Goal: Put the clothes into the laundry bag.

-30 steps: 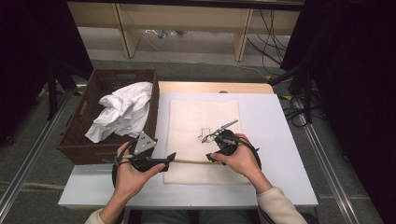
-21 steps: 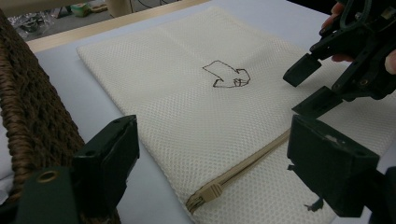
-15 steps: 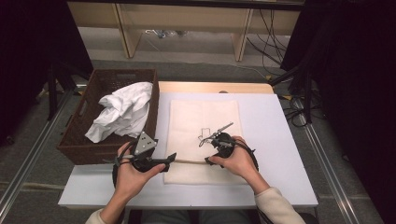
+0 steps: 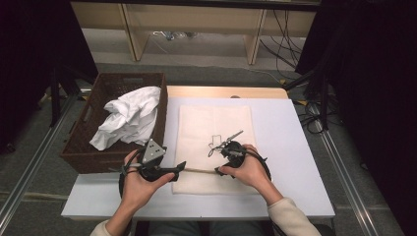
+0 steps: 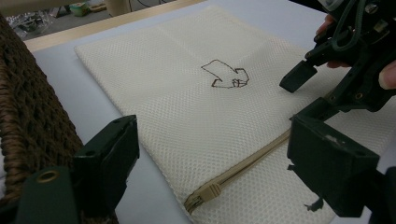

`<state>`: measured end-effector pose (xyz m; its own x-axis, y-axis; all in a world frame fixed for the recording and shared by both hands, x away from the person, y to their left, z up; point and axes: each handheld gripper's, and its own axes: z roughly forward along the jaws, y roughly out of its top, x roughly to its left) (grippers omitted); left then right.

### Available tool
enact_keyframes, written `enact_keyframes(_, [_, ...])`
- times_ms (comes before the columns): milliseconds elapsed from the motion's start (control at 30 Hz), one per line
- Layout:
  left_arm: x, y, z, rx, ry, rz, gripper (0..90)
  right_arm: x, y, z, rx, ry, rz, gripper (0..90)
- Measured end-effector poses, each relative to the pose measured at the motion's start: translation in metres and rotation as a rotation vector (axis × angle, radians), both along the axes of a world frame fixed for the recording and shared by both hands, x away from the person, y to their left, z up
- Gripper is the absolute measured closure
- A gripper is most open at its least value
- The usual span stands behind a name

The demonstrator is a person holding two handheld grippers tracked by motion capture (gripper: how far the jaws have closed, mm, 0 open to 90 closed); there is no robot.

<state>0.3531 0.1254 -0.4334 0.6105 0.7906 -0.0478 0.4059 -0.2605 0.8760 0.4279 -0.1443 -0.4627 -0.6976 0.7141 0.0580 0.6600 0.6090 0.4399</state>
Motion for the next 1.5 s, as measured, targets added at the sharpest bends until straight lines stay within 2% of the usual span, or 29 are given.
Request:
enact_keyframes(167, [0.0000, -0.0004, -0.0003, 0.002, 0.001, -0.003, 16.8, -0.0002, 0.0010, -0.0031, -0.014, 0.002, -0.010, 33.1])
enact_keyframes(233, [0.0001, -0.0008, -0.0011, -0.003, 0.007, -0.001, 16.8, 0.0003, 0.0010, -0.0032, -0.020, -0.006, 0.008, 33.1])
enact_keyframes(433, [0.0005, -0.0012, -0.0017, -0.001, 0.005, -0.008, 16.8, -0.0004, 0.0017, -0.0039, -0.033, -0.015, 0.018, 34.5])
enact_keyframes(500, [0.0003, -0.0015, -0.0018, -0.005, 0.008, -0.002, 16.9, -0.0007, 0.0016, -0.0035, -0.035, -0.012, 0.011, 36.4])
enact_keyframes(567, [0.0003, -0.0016, -0.0018, -0.004, 0.008, -0.005, 17.0, 0.0012, -0.0001, -0.0037, -0.036, -0.020, 0.031, 39.1])
enact_keyframes(600, [0.0007, -0.0012, -0.0017, 0.007, 0.001, -0.012, 17.0, 0.0012, -0.0004, -0.0034, -0.034, -0.017, 0.028, 40.5])
enact_keyframes(700, [0.0004, -0.0020, -0.0022, 0.004, 0.007, -0.006, 17.0, 0.0013, -0.0018, -0.0028, -0.033, -0.009, 0.006, 47.3])
enact_keyframes(767, [0.0005, -0.0020, -0.0024, 0.007, 0.008, -0.007, 17.0, 0.0029, -0.0033, -0.0027, -0.037, -0.023, 0.024, 48.9])
enact_keyframes(867, [0.0006, -0.0020, -0.0025, 0.006, 0.008, -0.007, 17.1, 0.0020, -0.0028, -0.0021, -0.047, -0.024, 0.012, 50.5])
enact_keyframes(933, [0.0006, -0.0020, -0.0025, 0.006, 0.008, -0.007, 17.1, 0.0038, -0.0032, -0.0022, -0.055, -0.031, 0.038, 52.8])
enact_keyframes(1100, [0.0009, -0.0025, -0.0034, 0.004, 0.010, -0.009, 17.2, 0.0034, -0.0009, -0.0007, -0.072, -0.017, 0.029, 57.2])
enact_keyframes(1200, [0.0008, -0.0030, -0.0041, -0.001, 0.017, -0.006, 17.2, 0.0047, -0.0007, -0.0005, -0.086, -0.041, 0.064, 60.1])
enact_keyframes(1267, [0.0008, -0.0030, -0.0042, -0.001, 0.017, -0.006, 17.2, 0.0028, 0.0012, 0.0003, -0.090, -0.029, 0.065, 62.2])
enact_keyframes(1333, [0.0008, -0.0029, -0.0041, -0.001, 0.017, -0.006, 17.3, 0.0036, 0.0017, -0.0001, -0.093, -0.047, 0.086, 64.6])
enact_keyframes(1433, [0.0008, -0.0030, -0.0042, -0.001, 0.017, -0.006, 17.3, 0.0031, 0.0026, 0.0001, -0.087, -0.038, 0.082, 66.5])
enact_keyframes(1500, [0.0010, -0.0026, -0.0042, 0.007, 0.013, -0.009, 17.4, 0.0043, 0.0022, 0.0002, -0.089, -0.043, 0.099, 69.7])
